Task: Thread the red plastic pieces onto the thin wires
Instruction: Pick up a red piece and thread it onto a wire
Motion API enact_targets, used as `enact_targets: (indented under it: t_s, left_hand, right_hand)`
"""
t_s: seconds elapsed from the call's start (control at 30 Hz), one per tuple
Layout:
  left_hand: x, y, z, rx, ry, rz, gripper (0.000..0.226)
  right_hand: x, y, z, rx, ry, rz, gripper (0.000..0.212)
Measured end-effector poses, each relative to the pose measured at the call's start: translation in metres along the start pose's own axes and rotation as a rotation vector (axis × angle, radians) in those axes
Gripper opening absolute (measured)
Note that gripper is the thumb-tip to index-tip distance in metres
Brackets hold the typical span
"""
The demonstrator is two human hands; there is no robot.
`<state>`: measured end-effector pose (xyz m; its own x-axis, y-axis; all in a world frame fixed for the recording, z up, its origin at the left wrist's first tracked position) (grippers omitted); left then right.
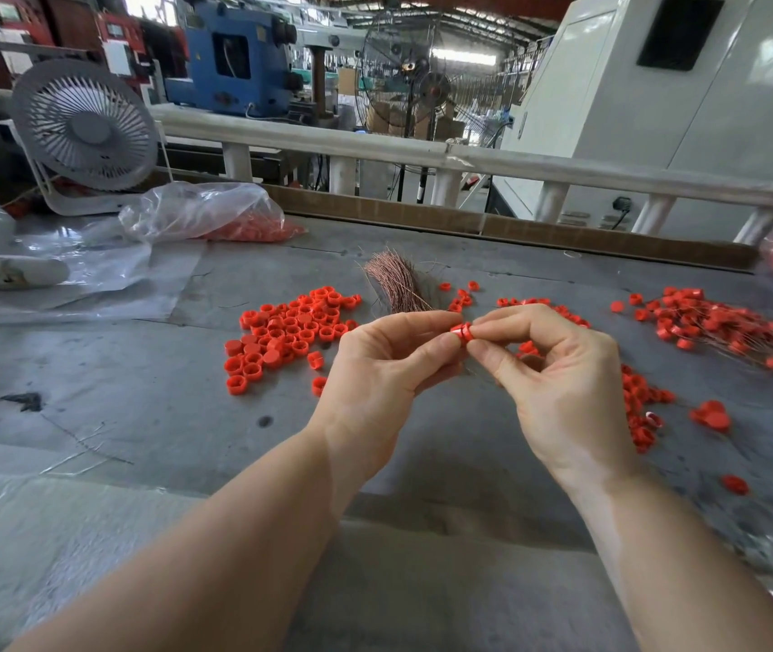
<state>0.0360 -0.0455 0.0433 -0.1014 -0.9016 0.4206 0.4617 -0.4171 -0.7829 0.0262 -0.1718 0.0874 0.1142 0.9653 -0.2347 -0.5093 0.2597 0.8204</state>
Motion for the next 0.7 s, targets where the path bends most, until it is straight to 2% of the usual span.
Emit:
enact_targets:
  t_s: [0.7]
  left_hand:
    - [0.0001, 0.0014, -0.0005, -0.032, 0.035, -0.001, 0.015]
  right_hand:
    - [-0.0003, -0.0007, -0.0010, 0.003, -0.003, 0.002, 0.026]
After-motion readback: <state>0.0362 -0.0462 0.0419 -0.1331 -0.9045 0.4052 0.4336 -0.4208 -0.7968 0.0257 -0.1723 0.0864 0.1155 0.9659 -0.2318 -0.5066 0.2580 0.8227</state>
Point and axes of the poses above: each hand's wrist, its own z-axis towards the middle knuckle, its own x-axis out of the palm, y = z × x, the point moved 8 cm from there along z, towards the middle knuckle, and after that the axes turned 15 degrees about x, right-handed, at the moved point
